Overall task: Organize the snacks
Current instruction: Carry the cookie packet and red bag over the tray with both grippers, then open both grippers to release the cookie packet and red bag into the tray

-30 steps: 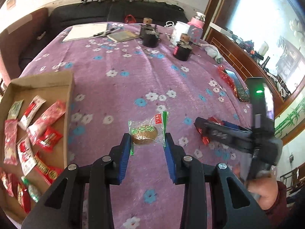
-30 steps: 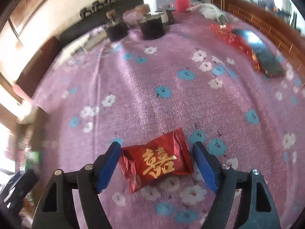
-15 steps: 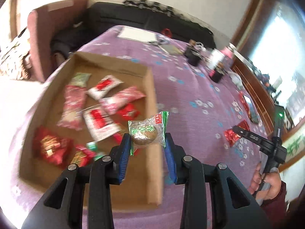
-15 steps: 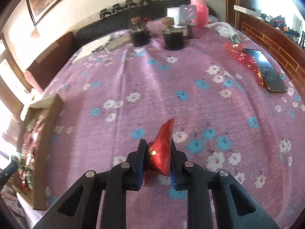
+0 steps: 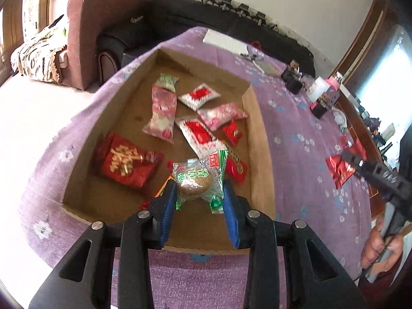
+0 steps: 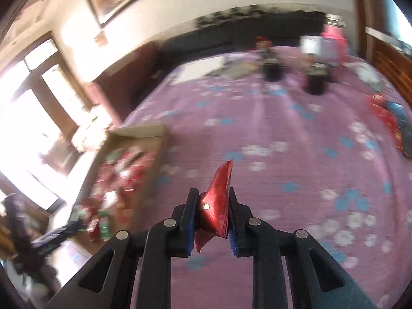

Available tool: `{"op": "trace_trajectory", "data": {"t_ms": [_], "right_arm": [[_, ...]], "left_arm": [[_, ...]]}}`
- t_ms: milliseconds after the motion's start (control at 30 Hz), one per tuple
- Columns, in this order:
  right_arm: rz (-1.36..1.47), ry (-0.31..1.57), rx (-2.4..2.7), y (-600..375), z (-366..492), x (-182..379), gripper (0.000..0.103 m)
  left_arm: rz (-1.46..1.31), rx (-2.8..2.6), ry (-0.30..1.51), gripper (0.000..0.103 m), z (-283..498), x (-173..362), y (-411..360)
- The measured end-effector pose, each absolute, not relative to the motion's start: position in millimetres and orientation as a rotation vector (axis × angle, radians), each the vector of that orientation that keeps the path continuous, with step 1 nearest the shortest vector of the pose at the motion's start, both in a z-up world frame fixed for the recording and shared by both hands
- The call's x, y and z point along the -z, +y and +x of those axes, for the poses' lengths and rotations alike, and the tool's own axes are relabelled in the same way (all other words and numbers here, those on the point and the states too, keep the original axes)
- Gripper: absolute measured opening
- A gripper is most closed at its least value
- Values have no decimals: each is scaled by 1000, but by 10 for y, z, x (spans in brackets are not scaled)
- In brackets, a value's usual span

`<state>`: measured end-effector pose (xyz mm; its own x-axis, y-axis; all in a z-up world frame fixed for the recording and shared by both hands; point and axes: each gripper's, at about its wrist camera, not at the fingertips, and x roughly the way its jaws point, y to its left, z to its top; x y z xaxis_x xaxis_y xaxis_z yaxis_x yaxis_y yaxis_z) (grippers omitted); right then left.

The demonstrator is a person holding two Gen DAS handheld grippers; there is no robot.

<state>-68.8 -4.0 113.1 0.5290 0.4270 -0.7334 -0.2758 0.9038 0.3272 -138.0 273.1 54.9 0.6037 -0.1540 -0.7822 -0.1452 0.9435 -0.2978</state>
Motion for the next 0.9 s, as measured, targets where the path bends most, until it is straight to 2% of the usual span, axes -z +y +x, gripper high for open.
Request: {"op": "trace_trajectory", "data": {"t_ms": [233, 400, 567, 667, 733, 800, 900], "right_arm": [[185, 1013, -641, 750, -657, -1070, 20], [147, 1066, -709, 1212, -629, -914, 20], [97, 1131, -709, 1419, -578, -630, 20], [66, 1135, -701, 1469, -594, -538, 24], [30, 1108, -706, 1500, -640, -545, 33], [17, 1075, -713, 1495, -672, -591, 47], [-7, 998, -702, 1486, -728, -719, 55]], "left_arm": [[-270, -56, 951, 35, -1359, -469, 2643], [-265, -110, 936, 45, -1395, -475, 2723], [-232, -191, 914, 47, -1443, -490, 2761], [-197, -249, 865, 54, -1498, -534, 2765], [-178, -285, 824, 59, -1523, -574, 2754], [-163, -311, 791, 59, -1548, -620, 2754], [-155, -335, 755, 60, -1577, -681, 2755]]}}
